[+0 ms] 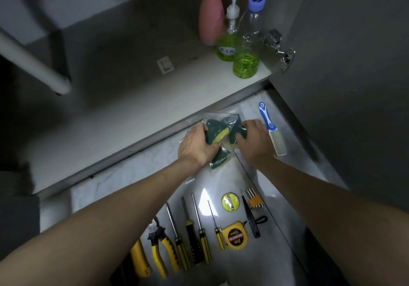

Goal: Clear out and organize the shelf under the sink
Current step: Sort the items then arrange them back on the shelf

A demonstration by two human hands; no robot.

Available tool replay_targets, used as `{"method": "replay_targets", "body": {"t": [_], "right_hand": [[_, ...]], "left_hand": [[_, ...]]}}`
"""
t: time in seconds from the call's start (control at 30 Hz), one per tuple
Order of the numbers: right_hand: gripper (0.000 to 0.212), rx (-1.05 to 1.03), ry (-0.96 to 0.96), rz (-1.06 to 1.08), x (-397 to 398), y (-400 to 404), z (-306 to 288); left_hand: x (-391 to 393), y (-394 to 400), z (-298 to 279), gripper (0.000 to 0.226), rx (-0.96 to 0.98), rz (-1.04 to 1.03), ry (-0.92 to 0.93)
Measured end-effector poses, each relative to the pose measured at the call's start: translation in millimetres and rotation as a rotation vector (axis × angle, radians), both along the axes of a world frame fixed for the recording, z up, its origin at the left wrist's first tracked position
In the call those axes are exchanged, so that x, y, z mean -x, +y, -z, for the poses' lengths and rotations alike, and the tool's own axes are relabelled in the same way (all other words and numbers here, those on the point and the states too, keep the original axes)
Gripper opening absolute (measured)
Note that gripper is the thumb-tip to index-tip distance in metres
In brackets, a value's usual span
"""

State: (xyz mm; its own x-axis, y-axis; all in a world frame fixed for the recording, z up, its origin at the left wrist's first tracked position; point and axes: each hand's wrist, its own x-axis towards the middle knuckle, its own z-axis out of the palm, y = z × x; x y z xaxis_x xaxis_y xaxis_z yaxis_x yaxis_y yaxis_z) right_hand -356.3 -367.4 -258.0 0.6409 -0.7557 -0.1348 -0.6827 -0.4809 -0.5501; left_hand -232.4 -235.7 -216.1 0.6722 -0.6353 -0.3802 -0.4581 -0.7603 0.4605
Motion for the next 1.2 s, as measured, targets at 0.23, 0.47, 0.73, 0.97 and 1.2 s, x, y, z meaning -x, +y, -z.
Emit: {"method": "replay_targets", "body": {"t": [0.23,0.47,0.73,0.97,1.2], "right_hand": [[0.072,0.072,0.282,-0.039,-19,7,8],[0.04,-0.004,-0.144,0.137,9,14,-7],[0.045,0.166,-0.451,0.13,-25,-4,-58],[0.053,0.431,0.005,-0.149,-103,-25,-80],[0.045,0.511,-0.033,-0.331,-92,-27,-63]], "left_hand": [[-23,45,-40,0.046,0.076,0.055,-0.027],[-49,34,-67,0.034,0.311,0.046,-0.171],[-100,-8,-85,0.06,0.484,-0.065,-0.225],[-148,-35,-105,0.058,0.399,-0.274,-0.064],[-168,-82,-111,0.042,0.404,-0.244,-0.065]]}}
